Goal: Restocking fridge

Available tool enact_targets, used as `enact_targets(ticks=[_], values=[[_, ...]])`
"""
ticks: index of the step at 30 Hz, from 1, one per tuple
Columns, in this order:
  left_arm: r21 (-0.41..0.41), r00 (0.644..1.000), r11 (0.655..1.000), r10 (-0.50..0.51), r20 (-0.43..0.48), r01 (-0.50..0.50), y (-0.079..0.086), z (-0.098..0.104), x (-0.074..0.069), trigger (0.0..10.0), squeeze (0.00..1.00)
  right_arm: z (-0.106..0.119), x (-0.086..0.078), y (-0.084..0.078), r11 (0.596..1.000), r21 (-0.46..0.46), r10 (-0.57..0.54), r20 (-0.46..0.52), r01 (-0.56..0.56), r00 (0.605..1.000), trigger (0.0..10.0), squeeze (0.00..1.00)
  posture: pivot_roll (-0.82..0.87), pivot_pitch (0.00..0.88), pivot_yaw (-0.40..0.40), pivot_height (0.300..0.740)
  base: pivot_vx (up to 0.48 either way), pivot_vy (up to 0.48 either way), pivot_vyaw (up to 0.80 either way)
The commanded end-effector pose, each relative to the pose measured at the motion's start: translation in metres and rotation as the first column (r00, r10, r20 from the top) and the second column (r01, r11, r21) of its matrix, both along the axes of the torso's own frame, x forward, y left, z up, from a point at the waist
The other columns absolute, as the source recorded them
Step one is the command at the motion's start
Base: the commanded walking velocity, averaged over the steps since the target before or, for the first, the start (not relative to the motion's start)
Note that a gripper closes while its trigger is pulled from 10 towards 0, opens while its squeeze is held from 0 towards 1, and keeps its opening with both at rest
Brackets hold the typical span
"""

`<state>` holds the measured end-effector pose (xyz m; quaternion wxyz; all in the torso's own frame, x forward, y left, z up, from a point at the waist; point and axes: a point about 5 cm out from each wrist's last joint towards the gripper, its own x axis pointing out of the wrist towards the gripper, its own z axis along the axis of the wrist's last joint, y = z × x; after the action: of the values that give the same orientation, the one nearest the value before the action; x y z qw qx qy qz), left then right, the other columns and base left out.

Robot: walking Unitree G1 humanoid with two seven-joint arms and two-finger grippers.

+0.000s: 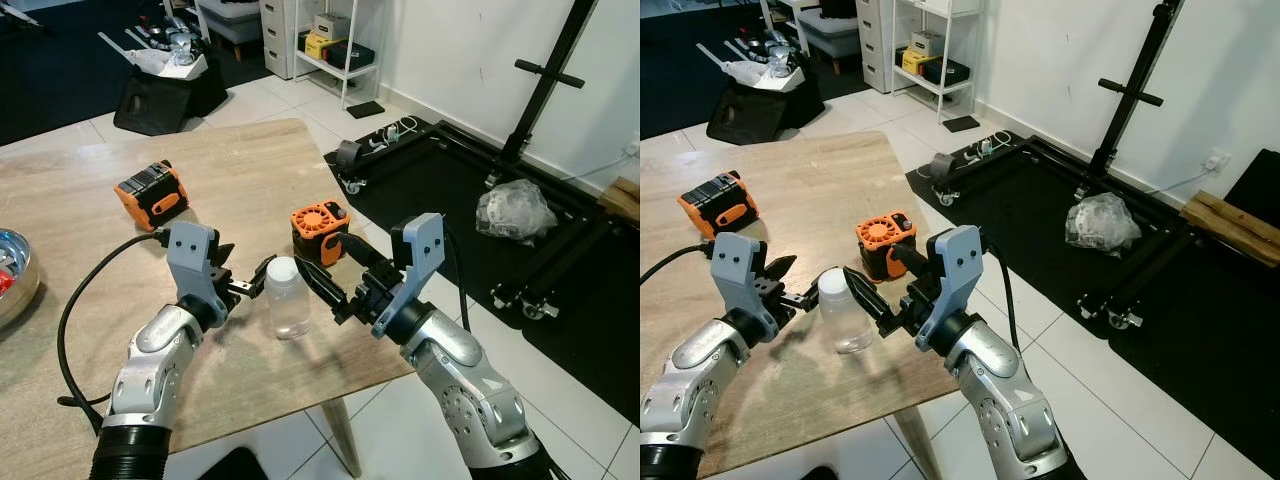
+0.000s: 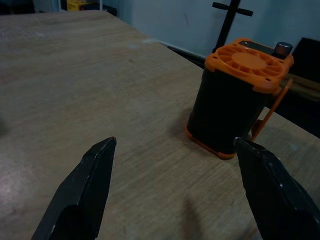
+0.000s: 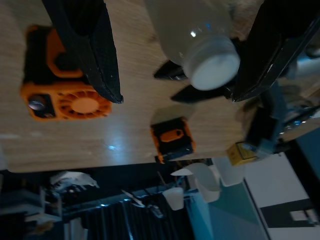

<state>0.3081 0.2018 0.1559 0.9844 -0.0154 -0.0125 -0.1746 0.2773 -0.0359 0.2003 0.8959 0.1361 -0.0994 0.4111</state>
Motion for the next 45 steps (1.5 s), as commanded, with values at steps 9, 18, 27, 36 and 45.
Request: enact_targets(ticks=[9, 18, 27, 36, 45], values=[[-0.027, 0.999, 1.0, 0.006, -0.035, -0.007, -0.012, -0.009, -0.003, 10.0, 0.0, -0.006, -0.011, 0.021, 0.996, -0.033, 0.078, 0.021, -0.077, 0.997, 10.0, 0.0, -0.06, 0.127, -0.076, 0.74, 0.0, 0.0, 0.0], [-0.024, 0.999, 0.999, 0.024, -0.029, -0.024, -0.01, -0.007, -0.003, 10.0, 0.0, -0.026, -0.005, 0.036, 0.992, -0.125, 0.031, 0.018, -0.028, 0.999, 10.0, 0.0, -0.04, 0.125, -0.083, 0.74, 0.0, 0.0, 0.0], [-0.027, 0.999, 0.999, 0.026, -0.02, -0.027, -0.009, -0.004, -0.005, 10.0, 0.0, -0.031, 0.001, 0.035, 0.99, -0.133, -0.043, 0.025, 0.046, 0.999, 10.0, 0.0, -0.03, 0.119, -0.085, 0.74, 0.0, 0.0, 0.0], [-0.022, 0.999, 0.999, 0.033, -0.016, -0.034, -0.007, -0.002, -0.005, 10.0, 0.0, -0.033, 0.006, 0.03, 0.99, -0.124, -0.062, 0.035, 0.066, 0.997, 4.5, 0.0, -0.03, 0.116, -0.083, 0.74, 0.0, 0.0, 0.0], [-0.022, 0.999, 0.999, 0.036, -0.02, -0.037, -0.007, -0.003, -0.006, 10.0, 0.0, -0.036, 0.006, 0.031, 0.99, -0.121, -0.067, 0.037, 0.071, 0.997, 0.0, 0.0, -0.03, 0.116, -0.084, 0.74, 0.0, 0.0, 0.0]])
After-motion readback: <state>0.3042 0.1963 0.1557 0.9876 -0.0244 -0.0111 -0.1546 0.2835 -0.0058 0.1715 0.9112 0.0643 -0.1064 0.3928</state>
